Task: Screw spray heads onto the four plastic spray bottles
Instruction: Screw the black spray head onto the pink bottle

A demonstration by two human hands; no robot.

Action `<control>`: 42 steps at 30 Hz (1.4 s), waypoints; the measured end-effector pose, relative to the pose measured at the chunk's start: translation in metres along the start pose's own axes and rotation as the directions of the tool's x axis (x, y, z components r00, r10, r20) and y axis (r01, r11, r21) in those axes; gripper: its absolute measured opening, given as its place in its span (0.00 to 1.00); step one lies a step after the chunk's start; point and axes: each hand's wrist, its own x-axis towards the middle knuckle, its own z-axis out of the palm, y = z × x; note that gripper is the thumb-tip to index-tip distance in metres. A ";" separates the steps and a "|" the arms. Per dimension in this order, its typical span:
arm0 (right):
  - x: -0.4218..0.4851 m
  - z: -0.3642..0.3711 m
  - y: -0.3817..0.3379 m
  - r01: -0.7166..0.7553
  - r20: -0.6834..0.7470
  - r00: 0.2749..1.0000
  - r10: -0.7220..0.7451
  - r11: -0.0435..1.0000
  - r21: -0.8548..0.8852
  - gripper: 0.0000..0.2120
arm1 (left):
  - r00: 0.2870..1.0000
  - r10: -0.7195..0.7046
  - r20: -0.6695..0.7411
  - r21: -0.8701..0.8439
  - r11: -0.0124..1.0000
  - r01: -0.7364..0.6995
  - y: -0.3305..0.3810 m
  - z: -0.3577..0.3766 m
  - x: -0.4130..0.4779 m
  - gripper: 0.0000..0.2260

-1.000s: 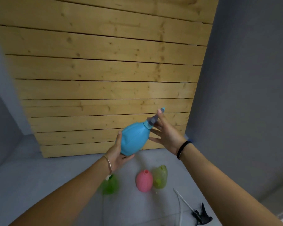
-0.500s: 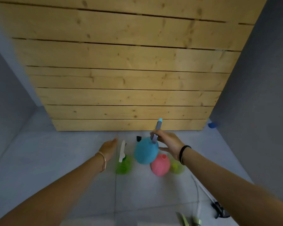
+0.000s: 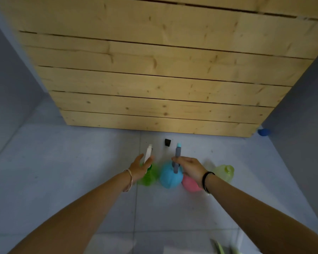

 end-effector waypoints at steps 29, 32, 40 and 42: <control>0.005 -0.026 -0.003 0.162 -0.088 0.974 -0.209 0.913 -0.375 0.22 | 0.998 -0.036 -0.050 -0.058 0.998 0.033 -0.004 0.010 0.013 0.37; 0.003 -0.050 0.001 0.159 -0.134 0.954 -0.270 0.828 -0.537 0.20 | 0.998 -0.046 -0.039 -0.054 0.998 0.044 -0.002 0.009 0.012 0.39; -0.005 -0.059 0.032 0.116 -0.109 0.956 -0.272 0.694 -0.711 0.15 | 0.993 -0.100 -0.061 -0.037 0.994 0.098 0.002 0.011 0.006 0.43; -0.008 -0.060 0.031 0.121 -0.143 0.941 -0.307 0.698 -0.705 0.13 | 0.992 -0.102 -0.072 -0.030 0.995 0.100 0.004 0.011 0.003 0.44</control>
